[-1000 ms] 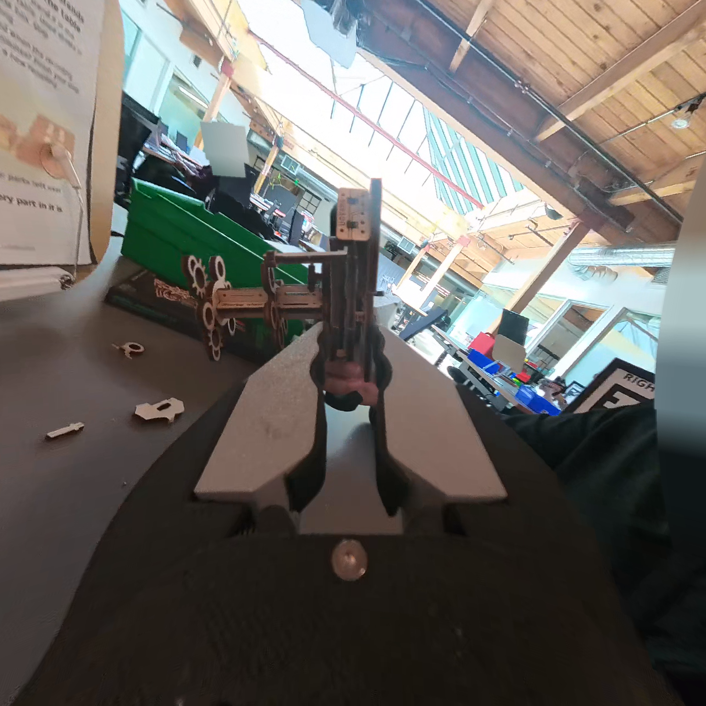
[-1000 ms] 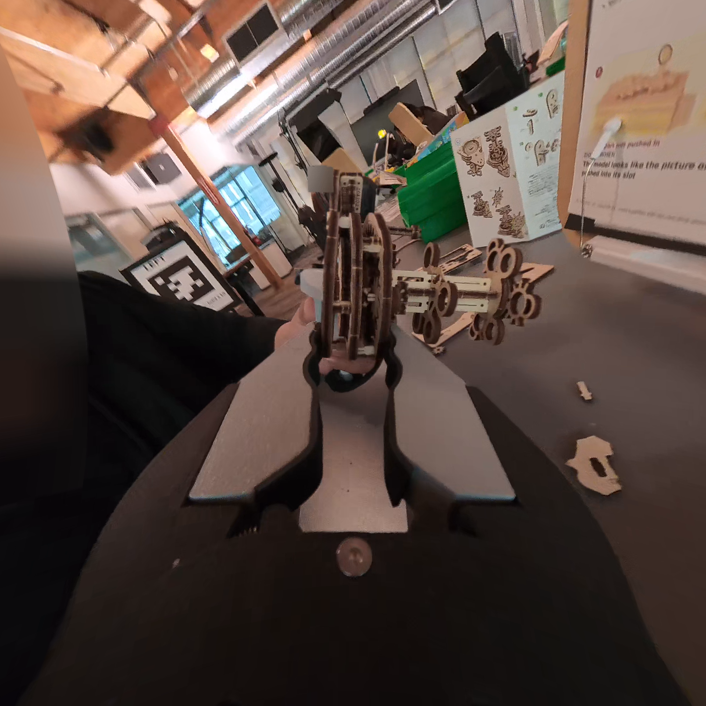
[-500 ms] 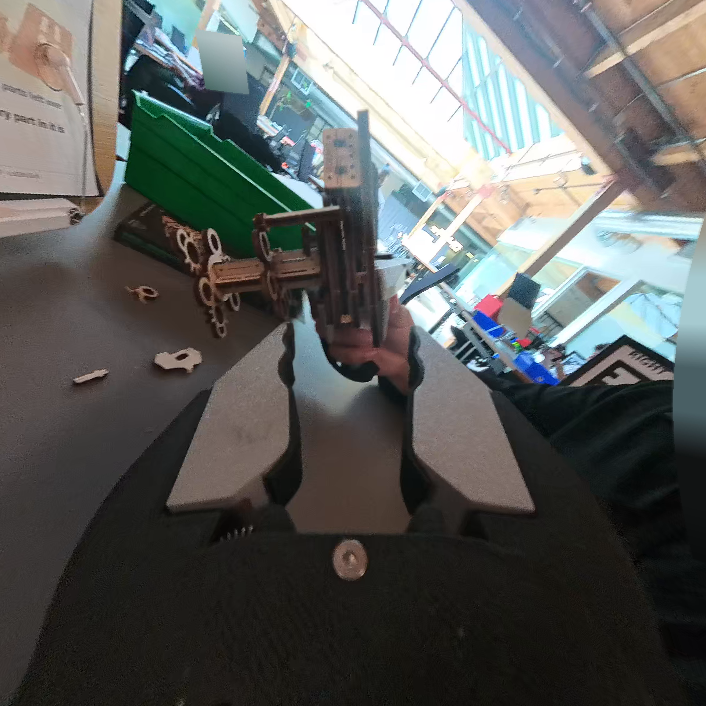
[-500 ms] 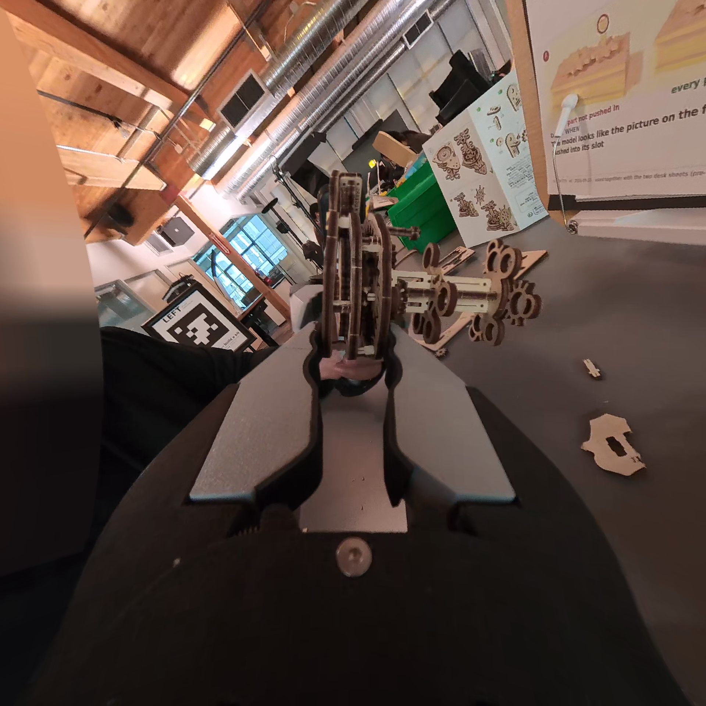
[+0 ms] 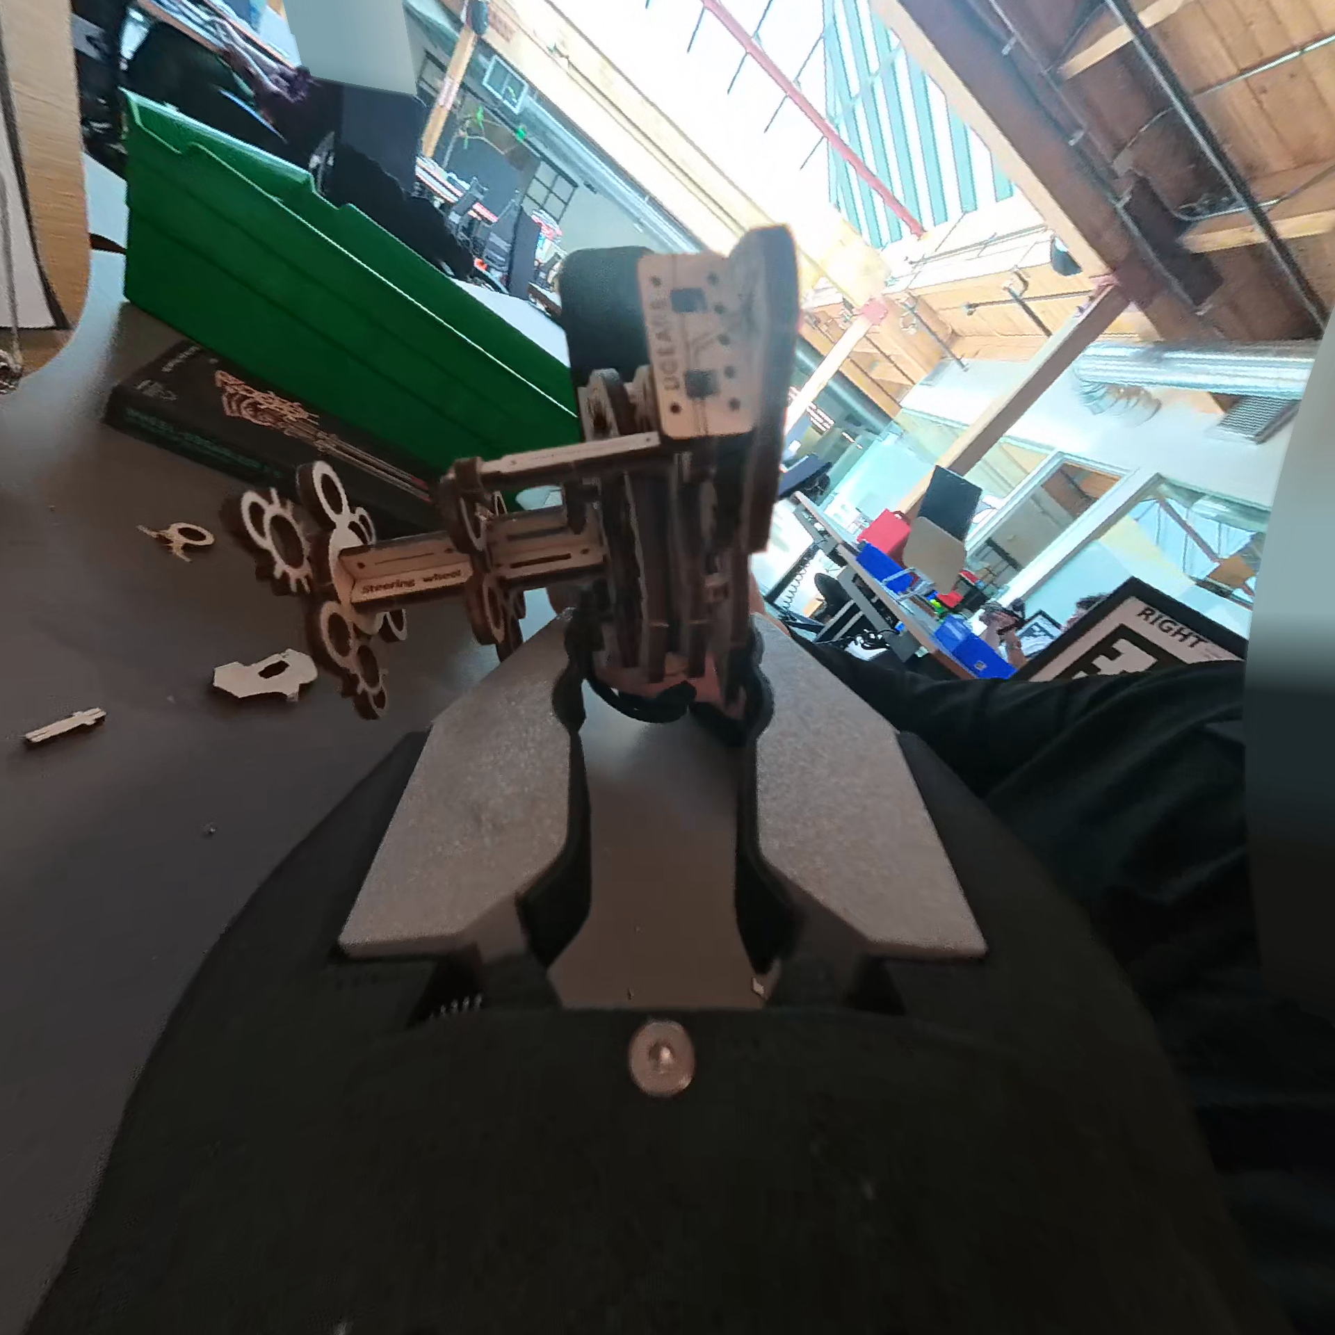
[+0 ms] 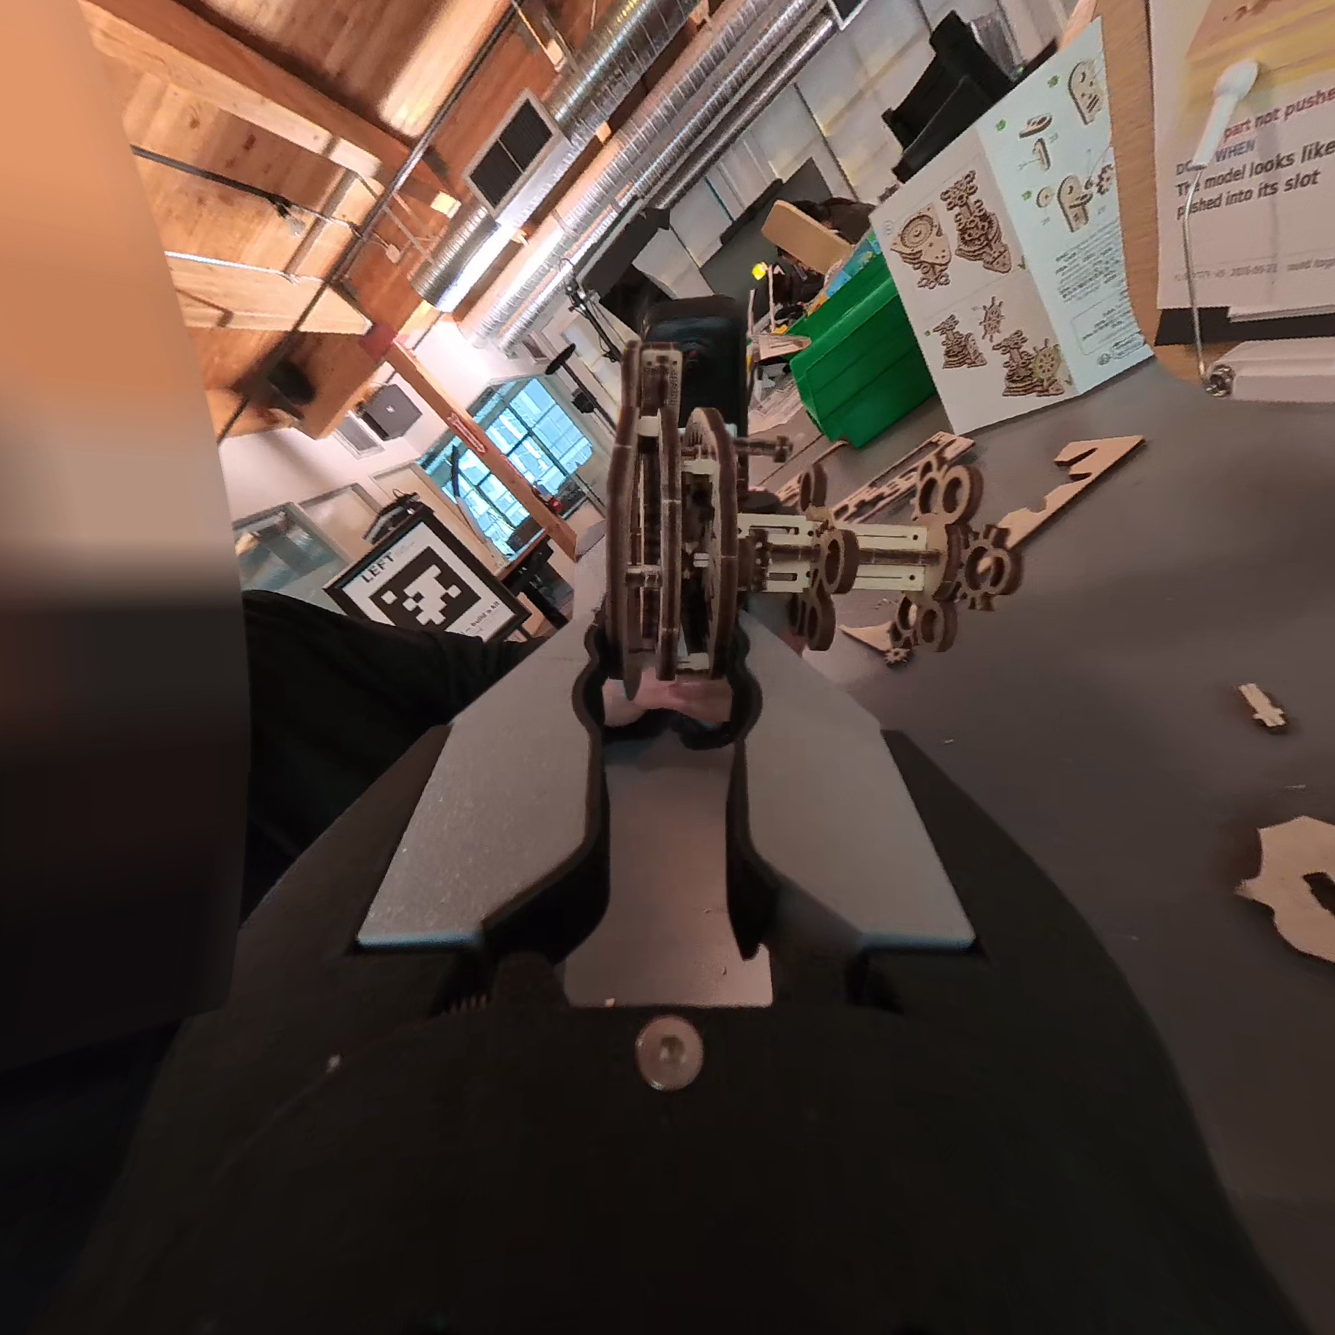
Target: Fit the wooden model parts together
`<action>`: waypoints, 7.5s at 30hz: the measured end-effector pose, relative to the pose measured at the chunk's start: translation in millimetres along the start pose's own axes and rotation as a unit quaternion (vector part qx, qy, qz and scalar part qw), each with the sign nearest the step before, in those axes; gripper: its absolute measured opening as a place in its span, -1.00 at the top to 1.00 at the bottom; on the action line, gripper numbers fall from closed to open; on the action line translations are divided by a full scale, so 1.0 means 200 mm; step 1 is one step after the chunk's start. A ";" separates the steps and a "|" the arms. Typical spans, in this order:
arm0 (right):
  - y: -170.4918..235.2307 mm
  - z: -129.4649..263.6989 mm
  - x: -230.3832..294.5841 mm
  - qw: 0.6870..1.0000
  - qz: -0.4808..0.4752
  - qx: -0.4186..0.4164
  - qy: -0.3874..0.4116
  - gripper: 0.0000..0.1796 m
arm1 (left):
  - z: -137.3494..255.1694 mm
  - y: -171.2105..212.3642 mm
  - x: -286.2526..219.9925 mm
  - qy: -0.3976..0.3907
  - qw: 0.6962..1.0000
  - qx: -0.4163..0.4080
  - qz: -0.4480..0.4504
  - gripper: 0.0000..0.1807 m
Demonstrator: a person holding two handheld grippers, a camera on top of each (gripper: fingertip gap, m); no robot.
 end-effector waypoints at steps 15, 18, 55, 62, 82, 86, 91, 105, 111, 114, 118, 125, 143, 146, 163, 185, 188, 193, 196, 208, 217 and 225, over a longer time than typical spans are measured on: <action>0.01 0.01 0.04 0.998 0.060 0.027 -0.002 0.66 | 0.00 0.00 -0.03 0.025 1.000 -0.005 0.016 0.60; 0.01 0.01 0.04 0.996 0.081 0.032 0.008 0.68 | 0.00 0.00 -0.03 0.026 1.000 -0.007 0.015 0.61; -0.06 0.08 0.06 0.994 0.108 0.000 0.022 0.45 | 0.09 -0.10 -0.05 -0.003 0.990 0.009 -0.141 0.64; -0.06 0.15 0.13 0.966 0.247 0.030 0.068 0.34 | 0.21 -0.03 -0.08 -0.101 0.809 0.112 -0.568 0.65; 0.23 -0.06 0.31 0.781 0.575 0.155 0.188 0.69 | 0.20 0.06 -0.25 0.064 0.801 0.062 -0.592 0.66; 0.23 -0.07 0.34 0.767 0.583 0.165 0.209 0.74 | 0.20 0.06 -0.28 0.081 0.807 0.053 -0.583 0.65; 0.27 -0.07 0.33 0.756 0.588 0.188 0.219 0.77 | 0.22 0.09 -0.28 0.096 0.806 0.070 -0.579 0.64; 0.22 -0.05 0.19 0.714 0.632 0.154 0.260 0.57 | 0.27 0.00 -0.20 0.003 0.772 0.098 -0.628 0.68; 0.19 0.02 0.01 0.751 0.569 0.177 0.285 0.44 | 0.27 0.04 -0.05 -0.114 0.722 0.175 -0.660 0.70; 0.22 0.03 -0.08 0.778 0.525 0.205 0.278 0.52 | 0.27 0.10 0.01 -0.127 0.700 0.227 -0.665 0.71; 0.25 0.05 -0.17 0.772 0.510 0.235 0.297 0.49 | 0.29 0.21 0.12 -0.169 0.595 0.321 -0.717 0.70; 0.26 0.07 -0.21 0.782 0.485 0.247 0.302 0.45 | 0.33 0.29 0.12 -0.186 0.606 0.365 -0.682 0.45; 0.11 0.12 -0.16 0.861 0.390 0.153 0.289 0.28 | 0.66 0.17 -0.29 -0.143 0.816 0.216 -0.517 0.43; -0.01 0.11 -0.07 0.896 0.351 0.062 0.264 0.20 | 0.81 -0.18 -0.28 -0.191 0.898 0.050 -0.393 0.30; 0.25 -0.02 -0.26 0.904 0.277 0.219 0.243 0.12 | 0.75 0.25 -0.02 -0.091 0.894 0.255 -0.358 0.62; 0.27 -0.11 -0.37 0.857 0.352 0.265 0.269 0.17 | 0.73 0.28 0.02 -0.127 0.915 0.245 -0.294 0.63; 0.30 -0.13 -0.38 0.843 0.364 0.283 0.278 0.17 | 0.71 0.27 0.00 -0.136 0.902 0.247 -0.326 0.67; 0.30 -0.13 -0.41 0.834 0.360 0.293 0.298 0.17 | 0.71 0.30 0.05 -0.153 0.902 0.255 -0.313 0.67; 0.29 -0.12 -0.41 0.831 0.366 0.284 0.309 0.16 | 0.71 0.27 0.05 -0.166 0.903 0.240 -0.314 0.68; 0.24 -0.10 -0.46 0.822 0.351 0.260 0.365 0.12 | 1.55 -0.49 0.06 -0.400 0.843 0.081 -0.350 0.17; 0.27 -0.11 -0.47 0.842 0.310 0.287 0.335 0.15 | 1.99 -0.69 0.57 -0.414 0.868 0.076 -0.264 -0.09; 0.28 -0.11 -0.47 0.860 0.270 0.301 0.312 0.26 | 1.94 -0.70 0.63 -0.372 0.874 0.125 -0.285 0.50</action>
Point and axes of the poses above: each gripper's, where its closed fingertips meet, z back along the fingers, y out of its underside, x = y × z across the jaws, the point moved 3 cm from there along z, back along the fingers, and after that the axes turned 9 degrees about -z, right-handed, at the moved point
